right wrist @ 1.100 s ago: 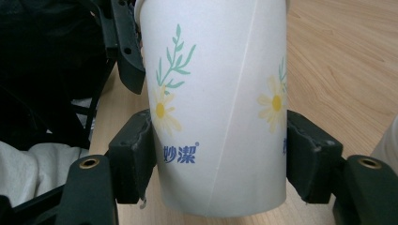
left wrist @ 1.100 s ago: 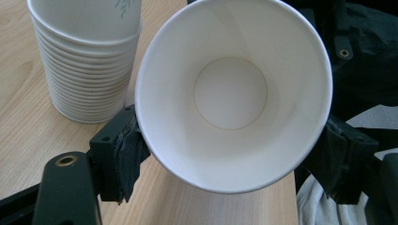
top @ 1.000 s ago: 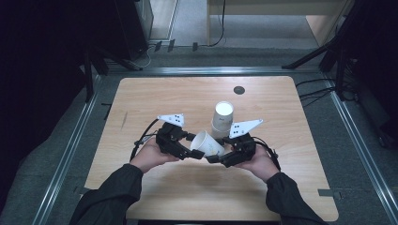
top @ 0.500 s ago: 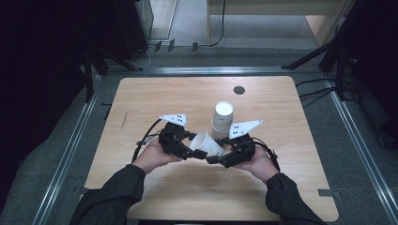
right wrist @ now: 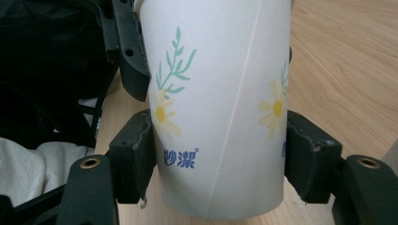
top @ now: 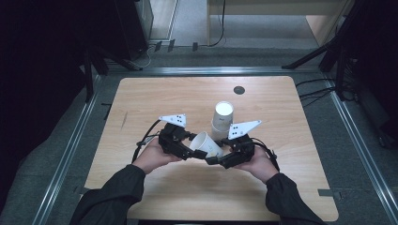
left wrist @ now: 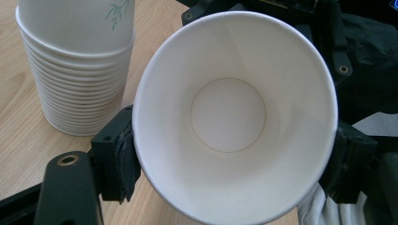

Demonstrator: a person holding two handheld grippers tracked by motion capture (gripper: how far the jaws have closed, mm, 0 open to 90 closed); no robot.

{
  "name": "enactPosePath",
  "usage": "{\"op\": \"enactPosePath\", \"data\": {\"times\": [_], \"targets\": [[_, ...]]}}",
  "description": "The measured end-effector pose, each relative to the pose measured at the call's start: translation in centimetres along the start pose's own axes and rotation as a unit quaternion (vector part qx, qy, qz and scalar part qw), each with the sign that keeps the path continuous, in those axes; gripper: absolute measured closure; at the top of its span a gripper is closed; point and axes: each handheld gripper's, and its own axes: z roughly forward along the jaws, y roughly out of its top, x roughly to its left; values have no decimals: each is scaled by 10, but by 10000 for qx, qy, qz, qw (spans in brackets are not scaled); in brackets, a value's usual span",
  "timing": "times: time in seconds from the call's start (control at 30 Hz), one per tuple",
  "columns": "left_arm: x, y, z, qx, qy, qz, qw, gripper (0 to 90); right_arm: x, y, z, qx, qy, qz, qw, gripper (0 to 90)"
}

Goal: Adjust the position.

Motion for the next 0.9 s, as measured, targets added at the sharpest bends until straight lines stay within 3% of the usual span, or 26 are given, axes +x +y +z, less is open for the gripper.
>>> {"op": "enactPosePath", "data": {"times": [0.5, 0.67, 0.9], "targets": [[0, 1, -3, -57, -4, -28, 10000, 232, 0, 0, 0, 37, -64, 36, 10000, 298], [1, 1, -10, -172, -34, -56, 9998, 232, -1, 0, 0, 68, -70, 54, 9999, 286], [4, 1, -29, -232, 105, -121, 9996, 232, -1, -3, -1, 193, -140, 75, 9997, 286]]}}
